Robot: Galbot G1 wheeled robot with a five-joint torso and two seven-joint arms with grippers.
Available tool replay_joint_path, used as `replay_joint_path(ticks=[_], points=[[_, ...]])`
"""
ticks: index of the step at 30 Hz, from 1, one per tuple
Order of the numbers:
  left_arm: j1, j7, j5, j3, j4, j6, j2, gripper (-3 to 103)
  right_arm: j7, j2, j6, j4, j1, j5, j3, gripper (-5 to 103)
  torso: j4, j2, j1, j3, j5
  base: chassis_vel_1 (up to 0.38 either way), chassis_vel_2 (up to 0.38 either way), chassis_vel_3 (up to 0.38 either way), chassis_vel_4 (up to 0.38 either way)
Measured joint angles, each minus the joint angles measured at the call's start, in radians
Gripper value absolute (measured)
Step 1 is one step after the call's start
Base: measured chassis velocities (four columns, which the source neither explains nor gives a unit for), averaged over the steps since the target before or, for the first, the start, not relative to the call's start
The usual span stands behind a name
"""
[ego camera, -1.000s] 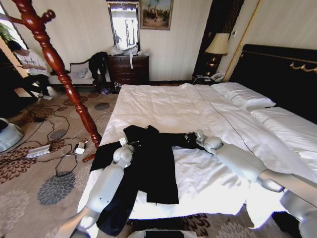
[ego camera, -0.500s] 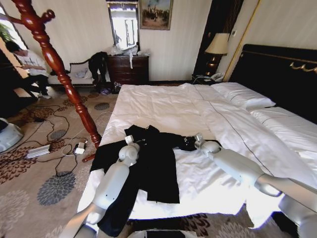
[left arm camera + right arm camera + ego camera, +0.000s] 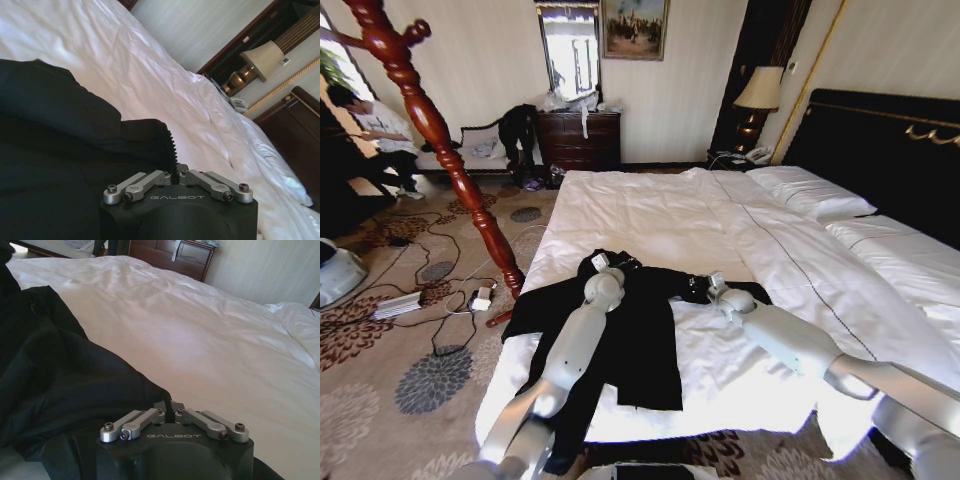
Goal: Pick up the clothes from the bed and hang them on the clothes hanger.
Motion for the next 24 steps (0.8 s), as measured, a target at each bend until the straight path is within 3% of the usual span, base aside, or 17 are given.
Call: replay_joint_path(ticks=[2,4,6,7,8,10,11,15,17,18,21,24], points=[[0.003,-0.003,-0.006,0.011,0.010,0.006,-0.013,2,0.024,0.007,0.019,-0.002,-0.012,-0.002,0.005,16,-0.0006,0.000,0.000,0.000,0.0000,0.000,0.000,0.000,0.000],[0.011,-0.004,-0.004,0.024,0.010,0.006,-0.015,2,0.037,0.010,0.030,-0.004,-0.017,-0.003,0.008,16,-0.0004,0.000,0.000,0.000,0.0001,0.000,0.000,0.000,0.000],[0.029,-0.002,0.012,0.055,0.010,0.010,-0.016,2,0.057,0.015,0.054,-0.005,-0.024,-0.003,0.015,27,-0.0001,0.000,0.000,0.000,-0.0001,0.000,0.000,0.000,0.000],[0.036,0.002,0.019,0.065,0.008,0.010,-0.016,2,0.070,0.016,0.066,-0.006,-0.028,-0.003,0.019,27,-0.0002,0.000,0.000,0.000,-0.0001,0.000,0.000,0.000,0.000],[0.052,0.017,0.032,0.083,-0.003,0.006,-0.016,2,0.102,0.017,0.090,-0.004,-0.033,-0.002,0.025,38,-0.0002,0.000,0.000,0.000,0.0000,0.000,0.000,0.000,0.000],[0.060,0.027,0.035,0.090,-0.012,0.003,-0.015,2,0.120,0.016,0.099,0.001,-0.036,0.001,0.028,38,-0.0002,0.000,0.000,0.000,-0.0001,0.000,0.000,0.000,0.000],[0.066,0.030,0.035,0.097,-0.024,0.002,-0.015,2,0.131,0.013,0.104,0.009,-0.039,0.004,0.031,44,-0.0002,0.000,0.000,0.000,0.0000,0.000,0.000,0.000,0.000],[0.098,-0.009,0.033,0.149,-0.099,0.050,0.026,-1,0.164,-0.015,0.104,0.058,-0.060,0.023,0.045,61,-0.0004,0.000,0.000,0.000,-0.0001,0.000,0.000,0.000,0.000],[0.123,-0.074,0.025,0.184,-0.162,0.117,0.075,8,0.179,-0.041,0.092,0.092,-0.081,0.027,0.059,66,-0.0005,0.000,0.000,0.000,-0.0003,0.000,0.000,0.000,0.000],[0.123,-0.074,0.025,0.184,-0.162,0.117,0.075,8,0.179,-0.041,0.092,0.092,-0.081,0.027,0.059,66,-0.0005,0.000,0.000,0.000,-0.0003,0.000,0.000,0.000,0.000],[0.159,-0.151,0.000,0.212,-0.245,0.194,0.161,19,0.188,-0.067,0.083,0.121,-0.117,0.026,0.086,82,-0.0002,0.000,0.000,0.000,-0.0004,0.000,0.000,0.000,0.000],[0.180,-0.166,0.002,0.232,-0.301,0.217,0.228,30,0.191,-0.078,0.081,0.133,-0.137,0.020,0.104,93,-0.0004,0.000,0.000,0.000,-0.0004,0.000,0.000,0.000,0.000]])
